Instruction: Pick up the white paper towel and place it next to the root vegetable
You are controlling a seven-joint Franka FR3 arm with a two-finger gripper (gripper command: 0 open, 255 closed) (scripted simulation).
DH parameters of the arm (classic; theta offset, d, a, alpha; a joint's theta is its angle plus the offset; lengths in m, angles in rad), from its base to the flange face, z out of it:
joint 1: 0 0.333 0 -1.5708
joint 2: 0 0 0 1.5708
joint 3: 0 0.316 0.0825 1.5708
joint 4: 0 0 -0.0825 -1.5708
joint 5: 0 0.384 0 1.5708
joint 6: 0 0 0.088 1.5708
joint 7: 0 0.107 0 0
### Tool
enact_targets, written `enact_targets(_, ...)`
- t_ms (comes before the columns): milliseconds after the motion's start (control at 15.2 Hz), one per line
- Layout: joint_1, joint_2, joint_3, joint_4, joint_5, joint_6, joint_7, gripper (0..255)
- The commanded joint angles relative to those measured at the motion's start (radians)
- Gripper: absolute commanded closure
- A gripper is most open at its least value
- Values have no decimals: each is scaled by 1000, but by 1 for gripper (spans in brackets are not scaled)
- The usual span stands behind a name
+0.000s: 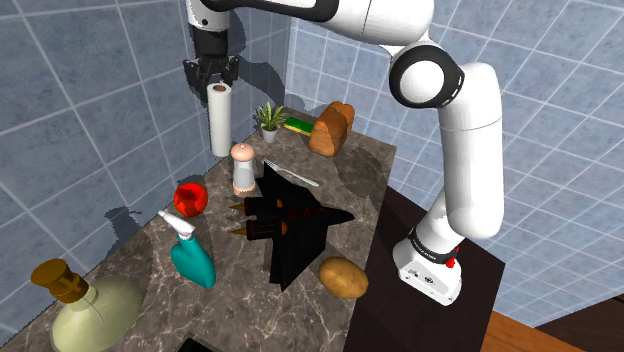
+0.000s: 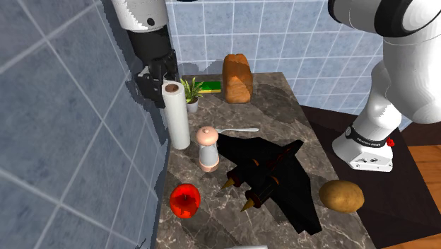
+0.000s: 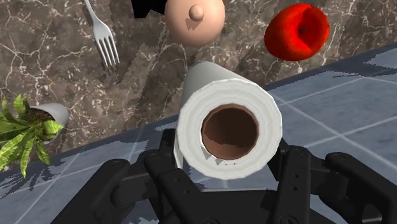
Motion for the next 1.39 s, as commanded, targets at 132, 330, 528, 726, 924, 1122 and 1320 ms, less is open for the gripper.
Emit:
enact_targets(132, 11, 33, -2, 111, -6, -78, 1, 255)
enact_targets(330, 25, 73, -4, 221, -12, -148, 2, 255)
enact_targets(528, 15, -50, 9, 40, 5, -89, 24, 255)
enact_targets(726, 12, -192, 26, -156, 31, -32, 54, 255)
enact_targets(924, 17, -307, 41, -298, 55, -1, 84, 255)
enact_targets(1122, 27, -408, 56, -410, 79, 15, 115, 255)
enact_targets(1320, 41, -498, 72, -501, 104, 21, 148, 255)
